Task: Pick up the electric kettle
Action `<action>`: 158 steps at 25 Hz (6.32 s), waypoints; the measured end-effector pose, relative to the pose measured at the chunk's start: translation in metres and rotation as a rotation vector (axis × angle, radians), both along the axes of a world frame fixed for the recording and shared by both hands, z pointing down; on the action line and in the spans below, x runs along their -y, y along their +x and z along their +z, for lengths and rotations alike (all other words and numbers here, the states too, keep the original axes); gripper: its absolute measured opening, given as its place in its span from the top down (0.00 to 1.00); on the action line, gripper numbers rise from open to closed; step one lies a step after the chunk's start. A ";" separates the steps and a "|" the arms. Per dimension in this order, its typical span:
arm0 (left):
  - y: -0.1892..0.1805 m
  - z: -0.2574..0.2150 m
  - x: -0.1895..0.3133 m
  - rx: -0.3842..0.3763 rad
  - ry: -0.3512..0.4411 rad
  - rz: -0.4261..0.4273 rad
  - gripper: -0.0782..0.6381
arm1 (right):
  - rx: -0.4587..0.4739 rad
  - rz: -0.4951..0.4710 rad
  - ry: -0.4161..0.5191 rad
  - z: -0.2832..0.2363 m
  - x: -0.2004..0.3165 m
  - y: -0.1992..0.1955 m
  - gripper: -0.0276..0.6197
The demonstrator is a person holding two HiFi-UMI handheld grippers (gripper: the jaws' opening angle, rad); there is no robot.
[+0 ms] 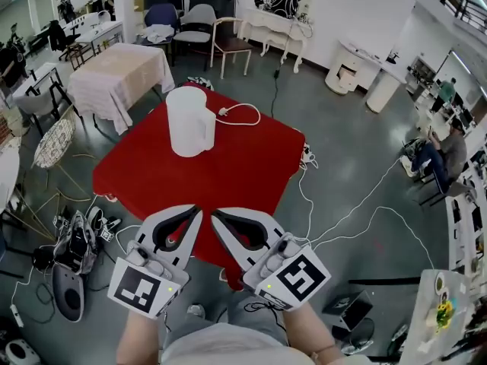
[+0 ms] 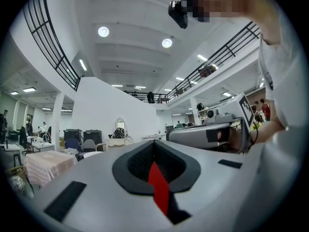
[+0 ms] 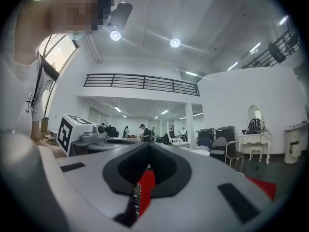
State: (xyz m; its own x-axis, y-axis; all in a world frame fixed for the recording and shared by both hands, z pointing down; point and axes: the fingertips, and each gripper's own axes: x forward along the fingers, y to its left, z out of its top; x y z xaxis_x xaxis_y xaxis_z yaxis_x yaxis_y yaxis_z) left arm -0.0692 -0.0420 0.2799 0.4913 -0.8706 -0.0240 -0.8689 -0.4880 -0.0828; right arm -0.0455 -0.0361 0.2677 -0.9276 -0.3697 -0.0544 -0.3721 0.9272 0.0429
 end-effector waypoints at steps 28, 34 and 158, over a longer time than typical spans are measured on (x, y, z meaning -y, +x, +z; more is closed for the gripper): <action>0.058 0.007 0.116 0.019 -0.006 -0.250 0.88 | 0.024 -0.266 -0.038 0.013 0.118 0.056 0.95; 0.031 0.024 0.141 0.028 -0.048 -0.207 0.88 | 0.017 -0.213 -0.052 0.019 0.140 0.031 0.95; 0.058 0.014 0.117 0.177 -0.045 -0.199 0.83 | -0.046 -0.105 -0.035 0.028 0.143 0.049 0.95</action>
State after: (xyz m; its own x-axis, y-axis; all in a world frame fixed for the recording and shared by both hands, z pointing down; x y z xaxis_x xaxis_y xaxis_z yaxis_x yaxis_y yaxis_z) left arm -0.0110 -0.1592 0.2941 0.3039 -0.9487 0.0879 -0.9220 -0.3161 -0.2235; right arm 0.0031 -0.1791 0.2952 -0.9626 -0.2709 0.0007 -0.2708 0.9623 0.0248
